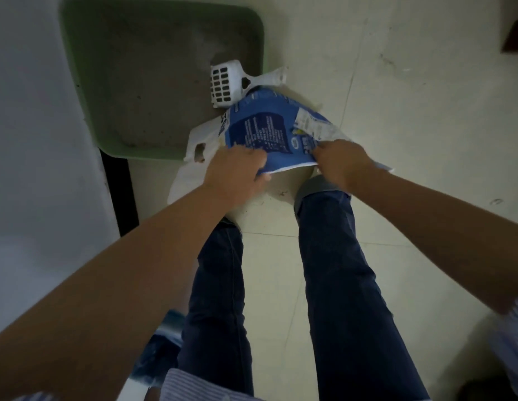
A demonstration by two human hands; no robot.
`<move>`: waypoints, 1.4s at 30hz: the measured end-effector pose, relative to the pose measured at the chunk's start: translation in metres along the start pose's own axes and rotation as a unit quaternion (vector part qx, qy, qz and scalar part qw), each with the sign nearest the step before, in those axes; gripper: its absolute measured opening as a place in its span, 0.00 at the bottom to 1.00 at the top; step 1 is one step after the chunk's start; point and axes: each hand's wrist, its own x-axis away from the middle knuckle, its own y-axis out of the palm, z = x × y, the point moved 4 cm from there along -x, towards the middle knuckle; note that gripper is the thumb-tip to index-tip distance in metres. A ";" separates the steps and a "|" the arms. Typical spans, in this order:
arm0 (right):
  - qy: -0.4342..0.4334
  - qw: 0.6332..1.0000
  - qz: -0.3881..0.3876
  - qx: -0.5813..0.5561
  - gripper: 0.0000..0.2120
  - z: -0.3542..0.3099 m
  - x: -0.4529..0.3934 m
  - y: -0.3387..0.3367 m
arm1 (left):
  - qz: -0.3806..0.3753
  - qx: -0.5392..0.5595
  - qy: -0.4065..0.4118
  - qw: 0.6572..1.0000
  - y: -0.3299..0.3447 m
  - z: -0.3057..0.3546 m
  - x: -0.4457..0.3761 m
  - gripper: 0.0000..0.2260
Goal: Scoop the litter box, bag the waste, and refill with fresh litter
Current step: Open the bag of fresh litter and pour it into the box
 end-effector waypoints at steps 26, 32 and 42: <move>0.053 0.983 -0.123 0.122 0.16 0.024 0.031 0.010 | -0.092 0.083 -0.163 0.979 0.059 0.025 0.084 0.10; 0.022 0.983 -0.113 0.140 0.14 0.029 0.026 0.008 | -0.053 0.107 -0.213 0.970 0.070 0.038 0.078 0.13; -0.012 0.972 -0.119 0.200 0.16 0.024 0.040 0.015 | -0.029 0.218 -0.260 0.940 0.088 0.045 0.101 0.10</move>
